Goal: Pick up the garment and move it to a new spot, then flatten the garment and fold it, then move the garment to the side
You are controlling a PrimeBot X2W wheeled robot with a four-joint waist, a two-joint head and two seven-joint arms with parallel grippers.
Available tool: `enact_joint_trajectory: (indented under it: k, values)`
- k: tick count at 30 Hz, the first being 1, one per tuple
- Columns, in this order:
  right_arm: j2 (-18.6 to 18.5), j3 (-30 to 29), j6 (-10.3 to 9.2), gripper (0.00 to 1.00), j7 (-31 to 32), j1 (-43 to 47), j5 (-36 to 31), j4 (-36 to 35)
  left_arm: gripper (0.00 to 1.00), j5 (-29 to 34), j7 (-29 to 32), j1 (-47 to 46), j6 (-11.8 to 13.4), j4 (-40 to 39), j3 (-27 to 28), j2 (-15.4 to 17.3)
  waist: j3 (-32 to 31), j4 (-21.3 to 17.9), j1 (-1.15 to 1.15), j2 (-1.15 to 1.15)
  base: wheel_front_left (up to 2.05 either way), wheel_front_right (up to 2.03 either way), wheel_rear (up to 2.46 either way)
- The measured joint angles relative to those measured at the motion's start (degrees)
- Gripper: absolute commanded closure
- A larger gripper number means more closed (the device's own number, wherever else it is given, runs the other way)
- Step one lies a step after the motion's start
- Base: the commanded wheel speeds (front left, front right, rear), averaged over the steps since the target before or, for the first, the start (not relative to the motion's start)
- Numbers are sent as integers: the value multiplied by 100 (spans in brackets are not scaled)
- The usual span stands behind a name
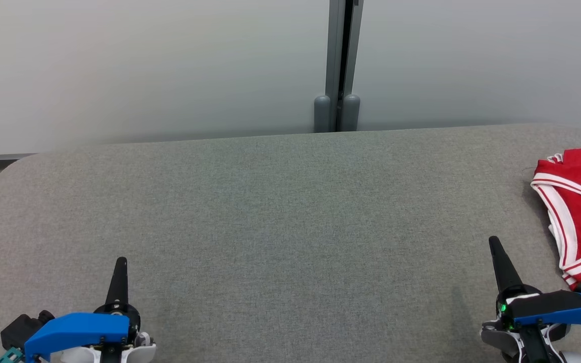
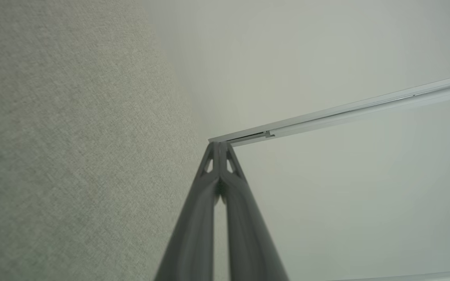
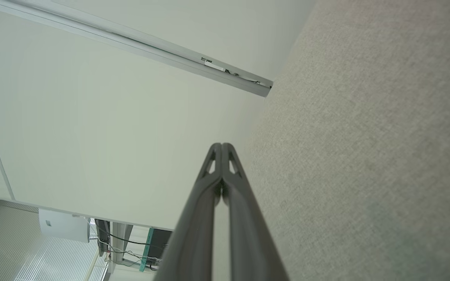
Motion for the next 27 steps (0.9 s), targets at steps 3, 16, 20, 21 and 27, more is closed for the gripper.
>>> enact_joint_trajectory:
  k: [3,16,20,21,27]
  values:
    - [0,-15,0,100,32,30,170,-40,100,-145,41,-20,-16,-27,19,1,0,2,0,0,0,0,0]
    - [0,-66,0,100,203,55,798,-221,100,-724,201,-88,-65,-123,144,1,-1,9,0,0,0,0,0]
    - [-1,-80,0,100,237,64,984,-269,100,-898,250,-92,-90,-148,174,1,-1,12,0,0,0,0,0]
    - [-1,-83,0,100,247,66,1024,-279,100,-939,265,-96,-94,-155,179,1,-1,12,0,0,0,0,0]
    - [-1,-101,0,100,307,97,1249,-347,100,-1133,316,-110,-109,-190,208,2,-1,15,0,0,0,0,0]
